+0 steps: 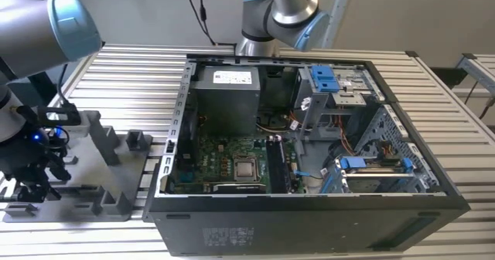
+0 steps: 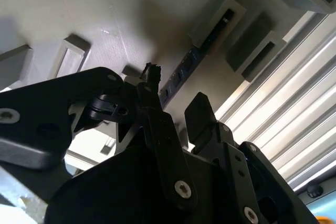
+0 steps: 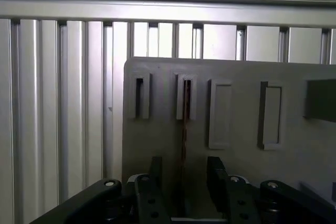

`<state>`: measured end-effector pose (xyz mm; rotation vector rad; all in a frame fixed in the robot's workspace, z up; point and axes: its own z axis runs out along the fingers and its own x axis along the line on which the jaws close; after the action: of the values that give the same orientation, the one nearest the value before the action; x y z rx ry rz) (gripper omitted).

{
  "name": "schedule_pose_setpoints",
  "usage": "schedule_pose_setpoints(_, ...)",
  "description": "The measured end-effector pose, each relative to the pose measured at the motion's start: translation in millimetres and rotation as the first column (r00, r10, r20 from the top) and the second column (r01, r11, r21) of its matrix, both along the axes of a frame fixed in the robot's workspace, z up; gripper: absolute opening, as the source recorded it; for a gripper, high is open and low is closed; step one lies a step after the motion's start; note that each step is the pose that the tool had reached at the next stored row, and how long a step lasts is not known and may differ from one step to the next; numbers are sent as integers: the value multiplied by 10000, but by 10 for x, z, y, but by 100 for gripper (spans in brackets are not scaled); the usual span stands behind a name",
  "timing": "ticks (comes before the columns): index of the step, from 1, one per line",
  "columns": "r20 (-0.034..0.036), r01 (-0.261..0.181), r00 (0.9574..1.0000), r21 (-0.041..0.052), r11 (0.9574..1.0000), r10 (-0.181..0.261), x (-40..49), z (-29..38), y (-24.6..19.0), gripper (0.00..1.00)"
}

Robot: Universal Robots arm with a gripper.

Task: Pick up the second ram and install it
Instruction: 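Pick up the second ram and move it above second insertion slot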

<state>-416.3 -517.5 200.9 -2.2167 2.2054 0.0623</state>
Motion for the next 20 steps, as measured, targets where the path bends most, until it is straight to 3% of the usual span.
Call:
schedule_pose_setpoints(9, 44, -148, 9999, 6, 9999, 148, -20, -89, -6, 48)
schedule_pose_setpoints(20, 46, -310, 9995, 6, 9995, 310, -25, -98, 37, 48)
